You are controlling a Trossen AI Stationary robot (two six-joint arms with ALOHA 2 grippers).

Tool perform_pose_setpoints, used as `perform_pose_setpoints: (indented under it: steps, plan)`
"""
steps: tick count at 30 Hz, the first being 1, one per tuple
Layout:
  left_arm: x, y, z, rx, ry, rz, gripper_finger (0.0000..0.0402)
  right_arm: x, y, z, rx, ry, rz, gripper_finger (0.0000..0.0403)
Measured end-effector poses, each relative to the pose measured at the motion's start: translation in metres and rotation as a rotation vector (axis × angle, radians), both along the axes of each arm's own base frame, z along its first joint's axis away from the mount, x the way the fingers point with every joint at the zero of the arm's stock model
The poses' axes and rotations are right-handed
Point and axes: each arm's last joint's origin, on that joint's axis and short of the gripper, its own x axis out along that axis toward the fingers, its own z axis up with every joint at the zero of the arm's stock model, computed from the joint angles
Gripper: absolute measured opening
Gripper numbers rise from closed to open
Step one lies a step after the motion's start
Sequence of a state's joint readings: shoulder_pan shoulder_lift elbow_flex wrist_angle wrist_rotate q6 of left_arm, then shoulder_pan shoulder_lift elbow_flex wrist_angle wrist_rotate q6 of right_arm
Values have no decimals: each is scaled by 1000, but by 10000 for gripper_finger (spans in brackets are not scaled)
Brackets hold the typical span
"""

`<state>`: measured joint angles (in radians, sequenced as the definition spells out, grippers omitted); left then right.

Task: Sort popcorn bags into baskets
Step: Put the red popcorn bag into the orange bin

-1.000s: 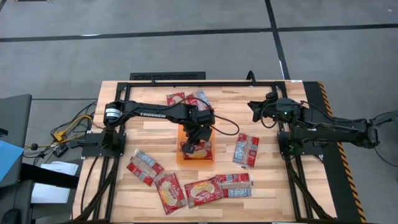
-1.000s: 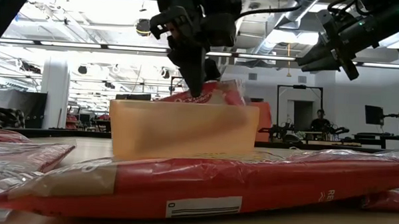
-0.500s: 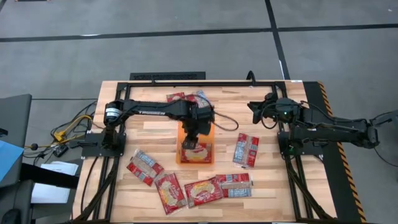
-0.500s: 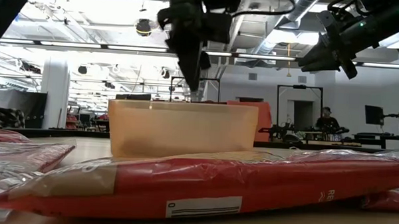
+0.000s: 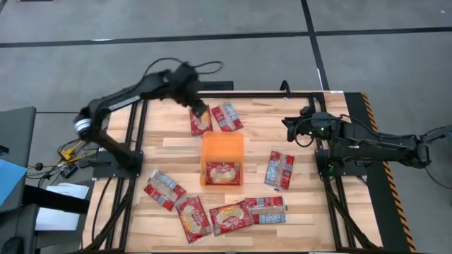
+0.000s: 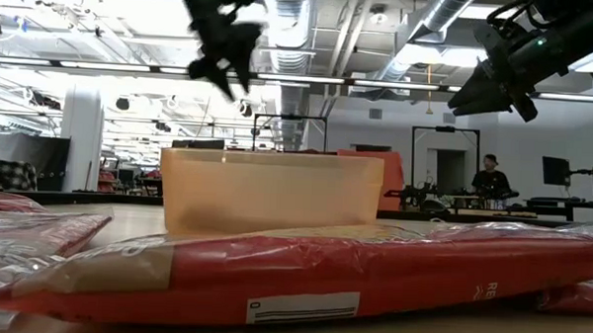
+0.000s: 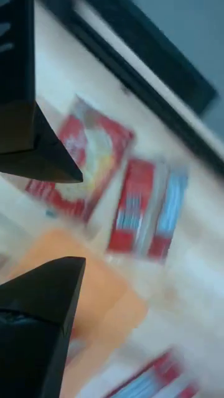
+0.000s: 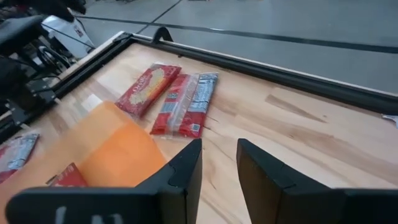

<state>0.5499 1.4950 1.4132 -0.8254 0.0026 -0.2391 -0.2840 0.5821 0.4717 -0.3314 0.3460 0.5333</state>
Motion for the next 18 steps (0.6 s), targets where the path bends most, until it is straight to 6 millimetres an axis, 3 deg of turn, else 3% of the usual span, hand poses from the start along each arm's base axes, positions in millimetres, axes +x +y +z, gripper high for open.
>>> perform_pose_setpoints:
  steps: [4, 9, 13, 18]
  plan:
    - [-31, 2, -49, -74, -116, 174, 200, 1, -1, -3, 14, 14, -29, 162]
    - [-48, 0, -107, -183, -173, 330, 236, 7, -3, -8, 31, 52, -36, 217]
    - [-51, 0, -137, -240, -143, 429, 273, 13, -5, -13, 54, 80, -45, 243]
    - [-46, 6, -160, -261, -98, 528, 303, 22, -7, -18, 62, 99, -45, 248]
